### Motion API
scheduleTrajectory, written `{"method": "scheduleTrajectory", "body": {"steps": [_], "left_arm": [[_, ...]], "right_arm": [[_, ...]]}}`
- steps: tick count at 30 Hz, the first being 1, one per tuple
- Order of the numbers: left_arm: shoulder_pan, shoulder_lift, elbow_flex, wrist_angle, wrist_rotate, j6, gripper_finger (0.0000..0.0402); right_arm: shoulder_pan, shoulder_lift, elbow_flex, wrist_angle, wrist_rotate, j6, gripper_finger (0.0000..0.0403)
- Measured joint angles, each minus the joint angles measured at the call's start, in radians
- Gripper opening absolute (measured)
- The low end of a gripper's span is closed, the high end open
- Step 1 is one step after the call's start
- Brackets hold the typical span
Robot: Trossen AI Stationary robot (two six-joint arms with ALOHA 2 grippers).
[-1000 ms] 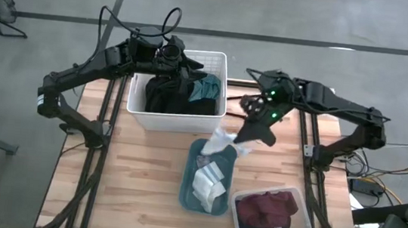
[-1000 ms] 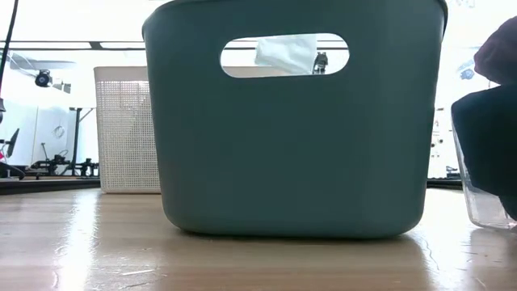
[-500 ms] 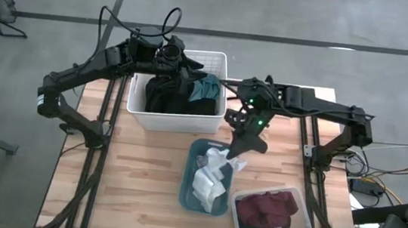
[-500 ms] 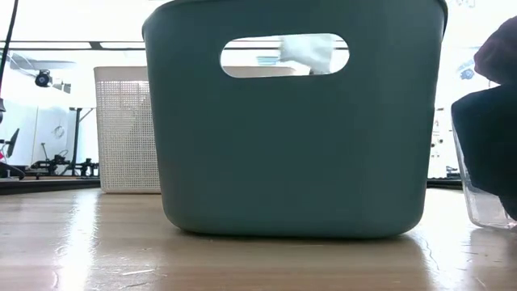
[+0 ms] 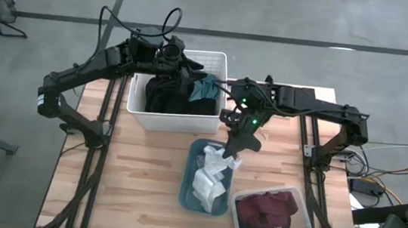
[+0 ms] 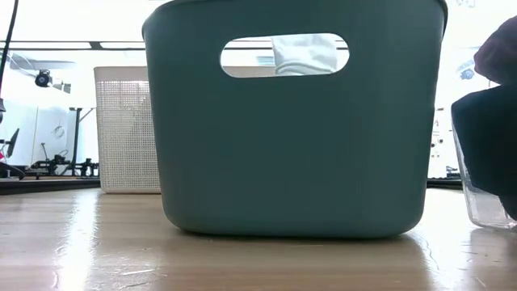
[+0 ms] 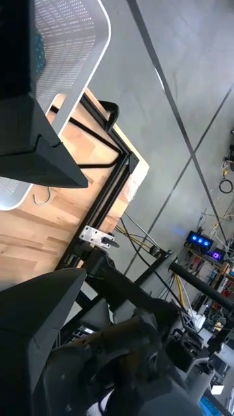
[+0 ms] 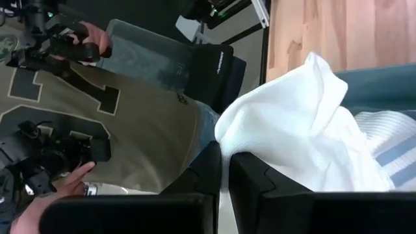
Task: Pick & Place Cloths
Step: Put the white sock into the blue bin
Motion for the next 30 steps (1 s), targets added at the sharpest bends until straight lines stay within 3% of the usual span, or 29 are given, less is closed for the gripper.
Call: {"method": "scheduleTrajectory", "body": {"steps": [5, 12, 30], "left_arm": [[0.000, 0.004, 0.000, 0.000, 0.000, -0.001, 0.0218], [0.000, 0.004, 0.000, 0.000, 0.000, -0.002, 0.0218], [-0.007, 0.004, 0.000, 0.000, 0.009, -0.006, 0.0218]], "right_arm": [[0.000, 0.006, 0.000, 0.000, 0.000, -0.013, 0.0013], [0.000, 0.007, 0.000, -0.002, 0.021, -0.020, 0.0048], [-0.015, 0.006, 0.000, -0.046, 0.210, -0.076, 0.0227]]}}
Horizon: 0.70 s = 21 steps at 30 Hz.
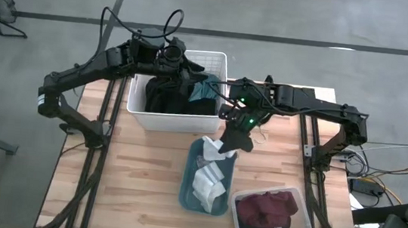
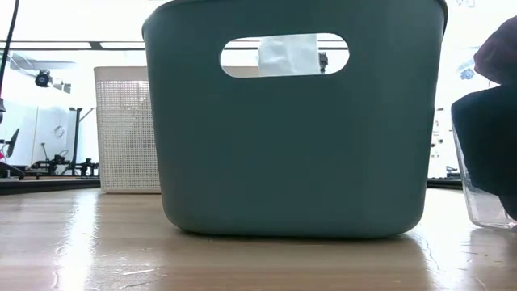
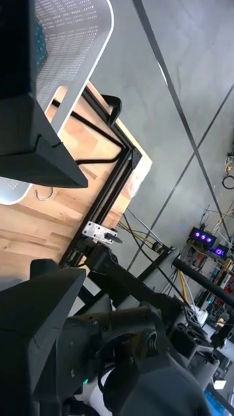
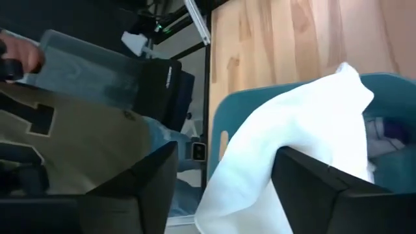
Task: Pick & Place Cloths
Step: Put the white sock into the blue bin, then return to Home Position
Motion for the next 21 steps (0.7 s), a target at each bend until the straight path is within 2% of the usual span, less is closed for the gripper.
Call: {"method": "scheduleTrajectory", "body": {"steps": [6, 12, 18, 21], "left_arm": [[0.000, 0.000, 0.000, 0.000, 0.000, 0.000, 0.0218], [0.000, 0.000, 0.000, 0.000, 0.000, 0.000, 0.0218], [0.000, 0.000, 0.000, 0.000, -0.001, 0.000, 0.0218], [0.000, 0.000, 0.000, 0.000, -0.001, 0.000, 0.0218]], "right_arm": [[0.005, 0.000, 0.008, -0.056, -0.010, -0.119, 0.0253], [-0.002, -0.001, 0.009, -0.056, -0.031, -0.143, 0.0249], [-0.002, -0.001, 0.009, -0.102, 0.068, -0.167, 0.0238], [-0.002, 0.000, 0.009, -0.143, 0.083, -0.186, 0.0240]]}}
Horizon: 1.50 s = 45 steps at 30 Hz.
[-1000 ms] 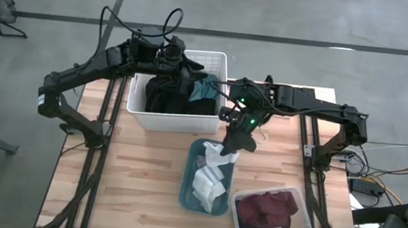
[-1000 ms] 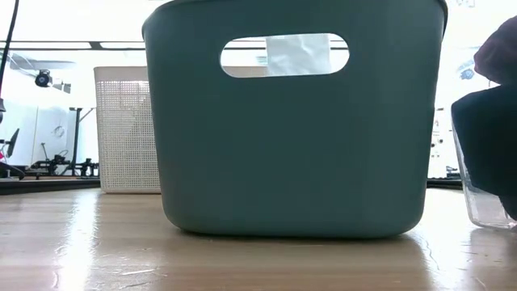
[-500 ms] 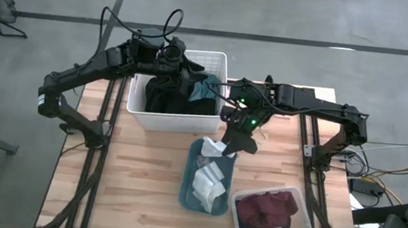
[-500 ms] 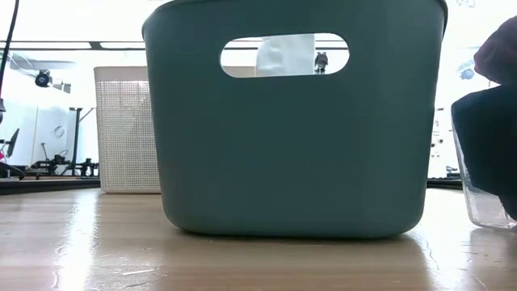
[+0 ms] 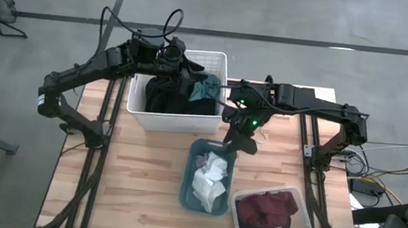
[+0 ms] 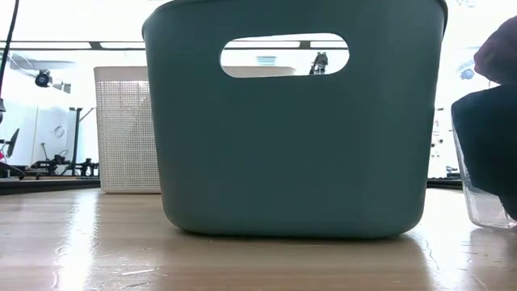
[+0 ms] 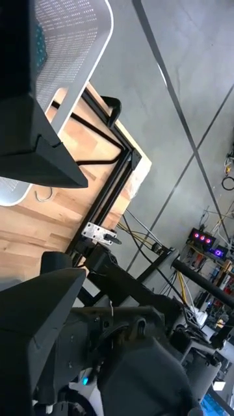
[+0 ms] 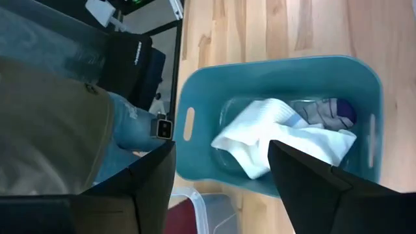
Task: Pick & Place Cloths
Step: Return to Home Position
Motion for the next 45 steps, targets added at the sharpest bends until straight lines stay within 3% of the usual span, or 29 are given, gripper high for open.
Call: {"method": "scheduleTrajectory", "body": {"steps": [5, 8, 13, 17, 20, 22, 27, 35, 41, 45], "left_arm": [[0.000, 0.000, 0.000, 0.005, -0.001, -0.014, 0.0218], [0.000, 0.000, 0.000, 0.012, -0.006, -0.063, 0.0218], [-0.017, -0.001, 0.000, 0.027, 0.073, -0.053, 0.0199], [-0.062, -0.003, 0.000, 0.032, 0.095, -0.008, 0.0125], [-0.089, -0.004, 0.000, 0.032, 0.094, 0.017, 0.0039], [-0.102, -0.009, 0.000, 0.031, 0.093, 0.025, 0.0013], [-0.120, -0.045, 0.000, 0.029, 0.094, 0.045, 0.0007], [-0.122, -0.177, 0.000, 0.002, 0.005, 0.008, 0.0014], [-0.123, -0.242, 0.000, -0.042, -0.057, 0.099, 0.0016], [-0.152, -0.267, -0.007, -0.090, -0.053, 0.266, 0.0014]], "right_arm": [[-0.007, -0.002, 0.000, -0.013, 0.026, -0.011, 0.0245], [-0.025, -0.007, 0.000, -0.026, 0.046, 0.007, 0.0222], [-0.056, -0.038, 0.000, -0.038, 0.073, 0.006, 0.0119], [-0.059, -0.070, 0.000, -0.040, 0.160, -0.049, 0.0024], [-0.062, -0.103, 0.000, -0.032, 0.229, -0.066, 0.0016], [-0.064, -0.131, -0.001, 0.000, 0.260, -0.076, 0.0010], [-0.067, -0.225, -0.001, 0.082, 0.358, -0.101, 0.0008], [-0.073, -0.375, -0.001, 0.093, 0.657, 0.023, 0.0008], [-0.072, -0.469, -0.001, 0.109, 0.748, -0.043, 0.0008], [-0.073, -0.511, -0.001, 0.115, 0.806, -0.081, 0.0008]]}}
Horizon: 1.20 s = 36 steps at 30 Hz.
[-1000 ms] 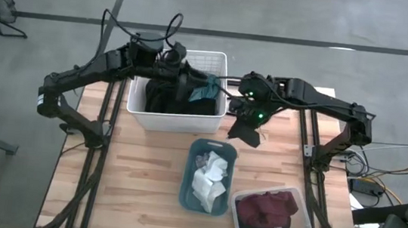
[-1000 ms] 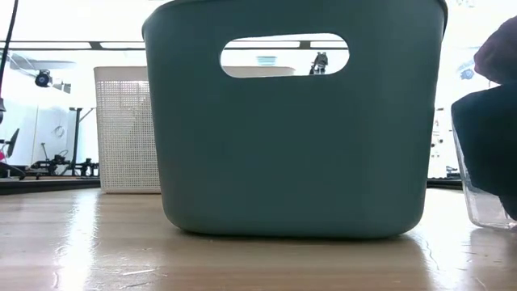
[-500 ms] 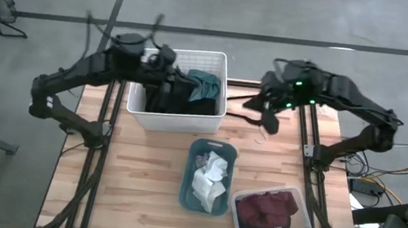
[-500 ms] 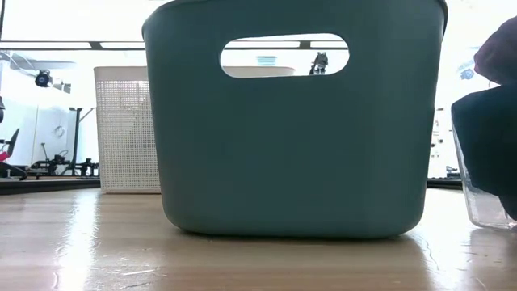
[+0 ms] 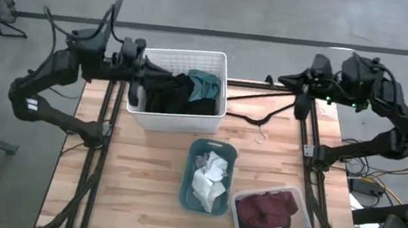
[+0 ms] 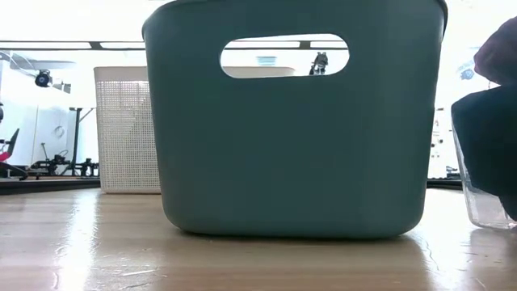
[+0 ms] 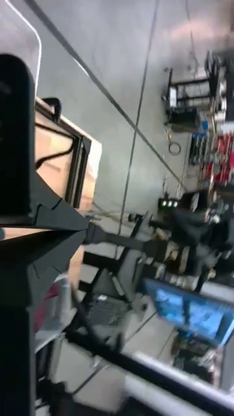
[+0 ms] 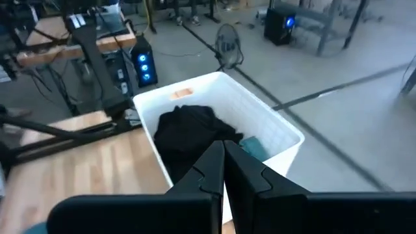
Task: Pick & Place Cloths
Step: Return to Home Position
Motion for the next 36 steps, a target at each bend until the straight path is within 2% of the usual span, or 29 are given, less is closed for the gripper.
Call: {"method": "scheduleTrajectory", "body": {"steps": [4, 8, 12, 16, 21, 25, 30, 36], "left_arm": [[-0.015, -0.038, -0.087, 0.050, 0.005, 0.023, 0.0014], [-0.030, -0.112, -0.240, 0.154, -0.017, 0.012, 0.0014], [-0.034, -0.201, -0.414, 0.276, -0.059, -0.030, 0.0016], [-0.041, -0.267, -0.532, 0.305, -0.082, -0.083, 0.0011], [-0.091, -0.299, -0.620, 0.308, -0.091, -0.113, 0.0011], [-0.163, -0.306, -0.678, 0.318, -0.193, -0.168, 0.0012], [-0.275, -0.330, -0.749, 0.428, -0.309, -0.159, 0.0012], [-0.306, -0.419, -0.847, 0.431, -0.312, -0.234, 0.0012]], "right_arm": [[0.000, -0.029, -0.013, -0.014, 0.000, -0.064, 0.0008], [0.001, -0.065, -0.057, -0.020, -0.007, -0.066, 0.0008], [0.001, -0.111, -0.150, -0.015, -0.011, -0.049, 0.0008], [0.001, -0.178, -0.284, 0.061, -0.043, -0.056, 0.0008], [0.001, -0.286, -0.481, 0.192, -0.057, -0.043, 0.0008], [0.001, -0.375, -0.639, 0.255, -0.056, -0.018, 0.0008], [0.001, -0.497, -0.815, 0.370, -0.058, 0.033, 0.0009], [0.000, -0.627, -0.954, 0.386, -0.046, 0.059, 0.0009]]}}
